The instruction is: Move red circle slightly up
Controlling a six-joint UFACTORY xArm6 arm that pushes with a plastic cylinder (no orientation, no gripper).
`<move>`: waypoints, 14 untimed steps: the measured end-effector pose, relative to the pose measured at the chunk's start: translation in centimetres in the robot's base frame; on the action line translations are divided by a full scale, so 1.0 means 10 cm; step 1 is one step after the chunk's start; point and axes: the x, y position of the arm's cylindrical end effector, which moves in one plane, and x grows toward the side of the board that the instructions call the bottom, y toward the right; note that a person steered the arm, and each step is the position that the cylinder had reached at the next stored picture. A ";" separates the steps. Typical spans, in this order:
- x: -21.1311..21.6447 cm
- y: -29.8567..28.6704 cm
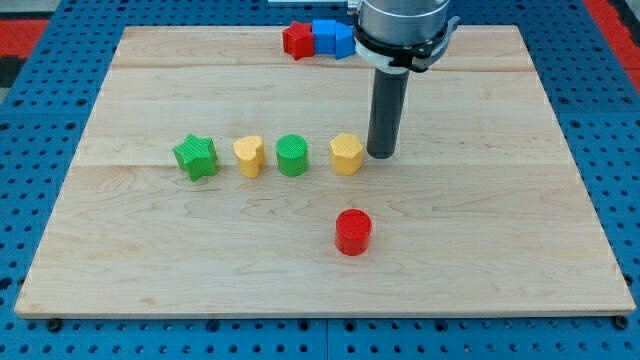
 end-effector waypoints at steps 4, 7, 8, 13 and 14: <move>0.08 0.69; 1.52 0.26; 1.54 -0.38; 0.91 -0.55; 0.67 0.09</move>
